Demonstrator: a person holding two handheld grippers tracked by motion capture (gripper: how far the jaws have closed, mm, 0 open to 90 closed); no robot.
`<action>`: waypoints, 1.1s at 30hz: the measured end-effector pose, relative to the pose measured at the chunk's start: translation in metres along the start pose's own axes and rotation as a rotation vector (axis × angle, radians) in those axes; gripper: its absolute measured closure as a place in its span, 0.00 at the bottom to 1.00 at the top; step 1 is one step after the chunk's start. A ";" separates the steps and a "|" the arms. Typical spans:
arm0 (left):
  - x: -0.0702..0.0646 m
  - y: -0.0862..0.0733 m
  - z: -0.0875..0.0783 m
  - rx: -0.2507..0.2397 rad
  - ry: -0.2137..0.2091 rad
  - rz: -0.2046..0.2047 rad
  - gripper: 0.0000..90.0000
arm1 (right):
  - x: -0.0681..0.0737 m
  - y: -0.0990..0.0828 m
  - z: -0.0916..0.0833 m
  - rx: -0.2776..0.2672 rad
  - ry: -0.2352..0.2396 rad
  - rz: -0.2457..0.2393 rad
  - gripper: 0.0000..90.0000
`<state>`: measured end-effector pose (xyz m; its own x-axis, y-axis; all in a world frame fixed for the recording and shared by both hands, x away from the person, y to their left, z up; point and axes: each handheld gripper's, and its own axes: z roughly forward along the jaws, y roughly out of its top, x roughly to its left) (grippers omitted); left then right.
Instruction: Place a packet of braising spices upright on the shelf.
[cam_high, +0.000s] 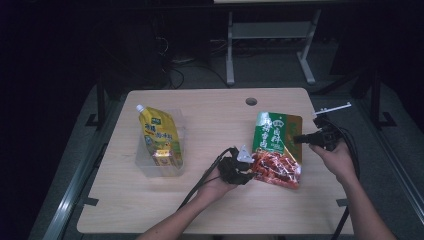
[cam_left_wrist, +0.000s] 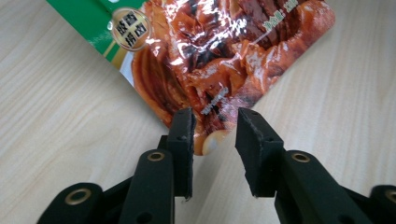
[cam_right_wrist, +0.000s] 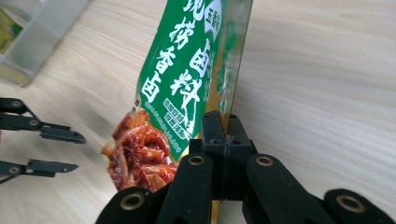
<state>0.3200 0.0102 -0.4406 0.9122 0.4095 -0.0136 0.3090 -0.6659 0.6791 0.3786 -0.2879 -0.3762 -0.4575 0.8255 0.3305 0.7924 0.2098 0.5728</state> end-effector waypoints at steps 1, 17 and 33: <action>-0.001 -0.001 -0.001 -0.003 0.000 -0.001 0.72 | 0.002 0.000 -0.001 -0.007 0.001 -0.010 1.00; -0.003 -0.008 -0.016 -0.023 0.019 0.007 0.61 | 0.047 0.016 -0.024 -0.054 0.012 -0.118 1.00; -0.007 -0.015 -0.028 -0.053 0.038 0.002 0.53 | 0.079 0.035 -0.028 -0.093 0.009 -0.192 1.00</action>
<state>0.3014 0.0349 -0.4297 0.9016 0.4322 0.0150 0.2915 -0.6330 0.7172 0.3590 -0.2303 -0.3087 -0.6004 0.7701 0.2154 0.6502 0.3132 0.6922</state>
